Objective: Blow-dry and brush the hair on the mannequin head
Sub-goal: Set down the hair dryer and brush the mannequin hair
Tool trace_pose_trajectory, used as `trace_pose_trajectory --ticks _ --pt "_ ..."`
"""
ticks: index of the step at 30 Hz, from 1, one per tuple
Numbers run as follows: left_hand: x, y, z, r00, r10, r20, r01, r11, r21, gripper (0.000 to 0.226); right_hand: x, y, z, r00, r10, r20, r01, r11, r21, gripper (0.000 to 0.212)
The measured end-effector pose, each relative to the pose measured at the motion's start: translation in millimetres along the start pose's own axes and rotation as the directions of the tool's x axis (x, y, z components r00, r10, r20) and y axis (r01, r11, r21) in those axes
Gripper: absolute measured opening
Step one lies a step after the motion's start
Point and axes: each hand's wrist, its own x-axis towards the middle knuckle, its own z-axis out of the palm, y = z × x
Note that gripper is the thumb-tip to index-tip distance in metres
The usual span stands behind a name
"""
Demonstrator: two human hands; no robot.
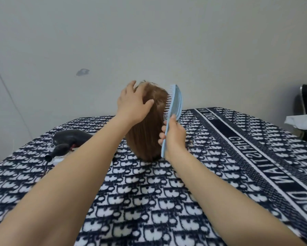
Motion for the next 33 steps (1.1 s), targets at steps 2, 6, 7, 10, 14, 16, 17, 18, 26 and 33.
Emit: trace_pose_trajectory --ticks 2,6,7,10,14,16,17,18,26,33 --pt "3 4 3 0.997 -0.005 0.074 0.005 1.0 -0.001 0.061 7 -2 19 0.993 0.113 -0.031 -0.112 0.993 0.037 0.043" --pt "4 1 13 0.988 -0.021 0.151 0.018 1.0 0.021 0.059 6 26 30 0.951 0.281 -0.127 -0.277 0.96 0.045 0.055" --pt "4 0 14 0.99 -0.014 0.143 0.012 1.0 0.019 0.062 6 33 28 0.938 0.307 -0.162 -0.302 0.952 0.058 0.056" --pt "2 -2 14 0.992 0.006 0.129 -0.011 0.999 0.043 0.074 3 46 13 0.888 0.398 -0.231 -0.389 0.917 0.087 0.053" --pt "0 -1 18 0.995 0.029 0.1 -0.037 0.996 0.078 0.082 4 45 -3 0.835 0.493 -0.243 -0.475 0.87 0.134 0.053" --pt "0 0 19 0.995 0.029 0.096 -0.036 0.997 0.072 0.082 9 41 -8 0.813 0.539 -0.221 -0.506 0.841 0.19 0.052" --pt "0 1 18 0.995 0.028 0.096 -0.035 0.997 0.073 0.082 11 40 -10 0.802 0.561 -0.205 -0.524 0.826 0.209 0.052" --pt "0 1 18 0.995 0.026 0.095 -0.034 0.997 0.076 0.082 13 40 -12 0.793 0.58 -0.184 -0.543 0.811 0.218 0.052" --pt "-1 2 17 0.996 0.021 0.088 -0.028 0.996 0.081 0.082 20 37 -28 0.719 0.685 -0.12 -0.665 0.728 0.167 0.052" --pt "0 2 17 0.995 0.008 0.102 -0.015 0.998 0.067 0.083 9 34 -43 0.714 0.698 -0.06 -0.67 0.705 0.23 0.048"
